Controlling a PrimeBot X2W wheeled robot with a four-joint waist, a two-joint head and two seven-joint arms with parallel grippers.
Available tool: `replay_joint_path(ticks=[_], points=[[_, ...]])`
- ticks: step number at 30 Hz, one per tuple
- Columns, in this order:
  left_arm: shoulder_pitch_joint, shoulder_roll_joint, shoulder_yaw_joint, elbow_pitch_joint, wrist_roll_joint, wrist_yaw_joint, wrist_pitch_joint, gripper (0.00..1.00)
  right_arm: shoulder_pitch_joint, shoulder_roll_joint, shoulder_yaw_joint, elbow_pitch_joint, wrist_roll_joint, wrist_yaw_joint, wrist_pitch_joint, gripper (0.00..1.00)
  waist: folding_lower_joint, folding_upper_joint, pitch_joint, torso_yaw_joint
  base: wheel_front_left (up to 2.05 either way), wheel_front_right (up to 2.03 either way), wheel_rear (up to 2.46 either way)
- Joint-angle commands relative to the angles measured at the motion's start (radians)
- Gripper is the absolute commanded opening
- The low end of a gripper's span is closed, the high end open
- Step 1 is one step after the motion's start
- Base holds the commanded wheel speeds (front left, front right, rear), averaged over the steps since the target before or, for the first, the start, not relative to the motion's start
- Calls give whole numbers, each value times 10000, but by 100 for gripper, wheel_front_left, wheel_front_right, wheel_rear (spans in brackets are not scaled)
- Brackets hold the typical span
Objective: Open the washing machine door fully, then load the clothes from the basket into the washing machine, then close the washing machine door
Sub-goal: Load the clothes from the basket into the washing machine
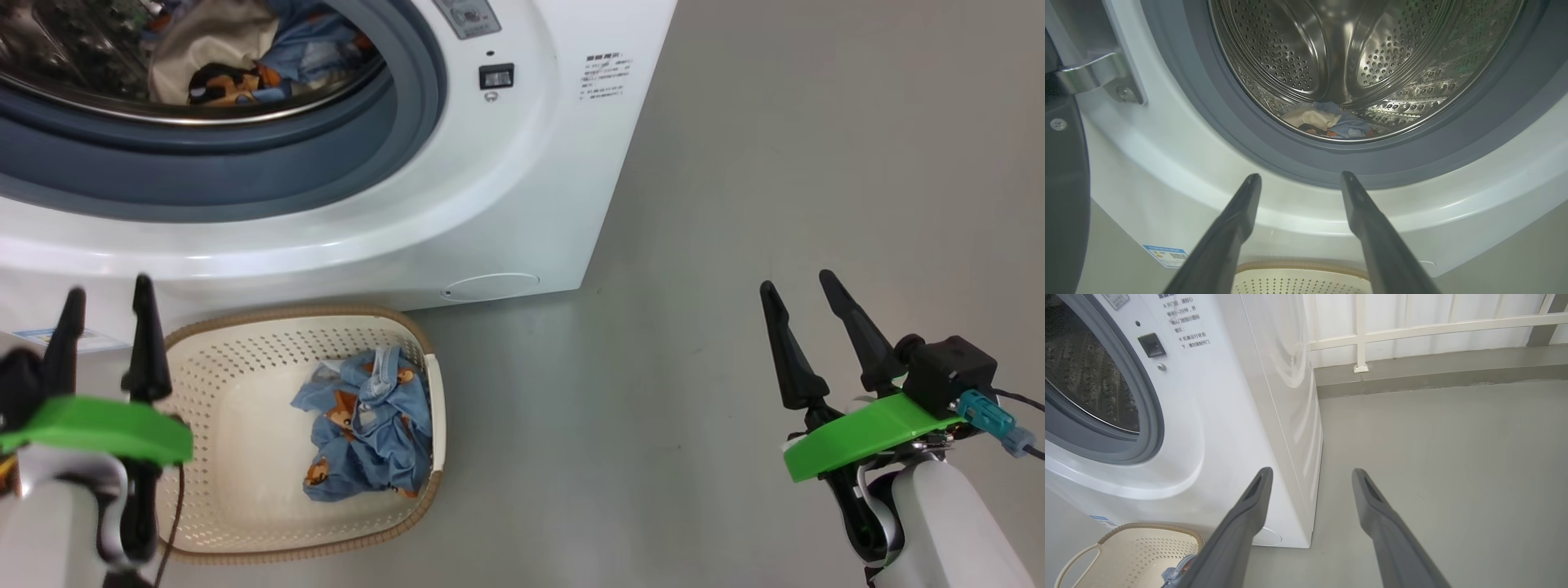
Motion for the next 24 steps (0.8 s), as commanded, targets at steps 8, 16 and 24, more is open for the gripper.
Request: replay_joint_path(ticks=[8,16,24], points=[[1855,-61,1026,-1525,369,-15,-53,100,587,-176,109,-123,81,16,-120,100,0,-1,-431,159,0,0,0],[3307,-482,1613,-2430,612,-15,-53,100,1420,-309,-93,-83,189,16,-120,100,0,-1,-1257,354,0,0,0],[4275,-615,1835,-2885,785,-15,-53,100,2053,-418,-110,-156,282,16,-120,100,0,-1,-1892,451,0,0,0]])
